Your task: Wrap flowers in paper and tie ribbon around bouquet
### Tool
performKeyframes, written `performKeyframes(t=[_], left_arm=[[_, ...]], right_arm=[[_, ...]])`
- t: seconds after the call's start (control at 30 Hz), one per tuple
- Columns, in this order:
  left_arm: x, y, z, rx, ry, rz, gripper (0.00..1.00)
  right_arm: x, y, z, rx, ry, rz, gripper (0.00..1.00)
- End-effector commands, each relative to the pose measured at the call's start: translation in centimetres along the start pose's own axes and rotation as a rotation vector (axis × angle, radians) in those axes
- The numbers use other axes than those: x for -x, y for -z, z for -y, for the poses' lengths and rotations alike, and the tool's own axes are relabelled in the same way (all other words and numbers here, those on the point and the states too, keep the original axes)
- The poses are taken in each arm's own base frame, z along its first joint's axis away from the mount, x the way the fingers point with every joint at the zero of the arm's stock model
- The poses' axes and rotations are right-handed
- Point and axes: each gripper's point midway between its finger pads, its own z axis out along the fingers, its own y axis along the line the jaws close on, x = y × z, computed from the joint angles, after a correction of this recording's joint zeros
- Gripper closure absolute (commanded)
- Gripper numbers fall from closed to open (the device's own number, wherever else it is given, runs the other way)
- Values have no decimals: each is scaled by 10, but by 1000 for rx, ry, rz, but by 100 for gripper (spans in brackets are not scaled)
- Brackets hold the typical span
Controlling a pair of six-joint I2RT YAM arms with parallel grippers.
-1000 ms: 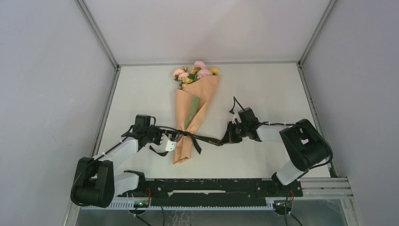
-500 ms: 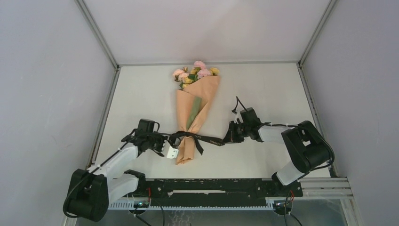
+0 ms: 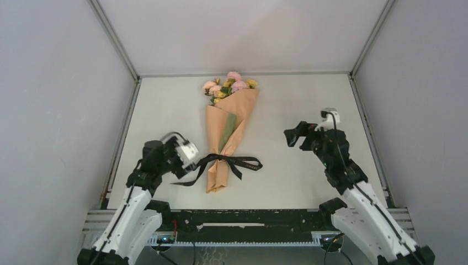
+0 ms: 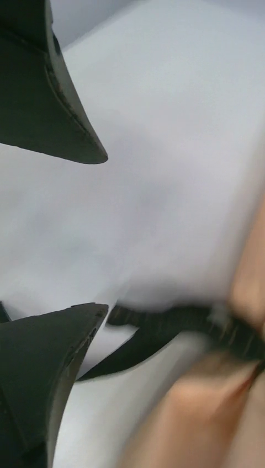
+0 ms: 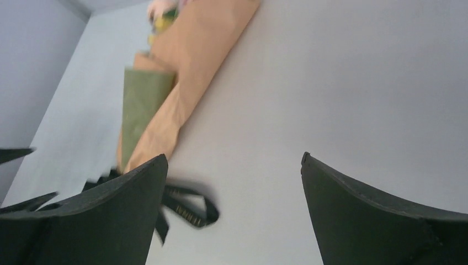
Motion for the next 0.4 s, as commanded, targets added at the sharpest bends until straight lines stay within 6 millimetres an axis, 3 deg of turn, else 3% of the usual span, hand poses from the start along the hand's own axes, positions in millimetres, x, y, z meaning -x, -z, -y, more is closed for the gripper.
performKeyframes(t=[0.0,0.13,0.23,0.37], left_arm=[[20,42,-101,574,743,240,0],[-21,81,-129,944,1011,294,0],[-45,81,-122,1024,1070,267,0],[-44,82,-125,1034,1062,294,0]], right_arm=[[20,21,59,-287,75,193,1],[20,28,82,-388,80,261,0],[12,26,90,-408,90,265,1],[4,25,97,-427,84,270,1]])
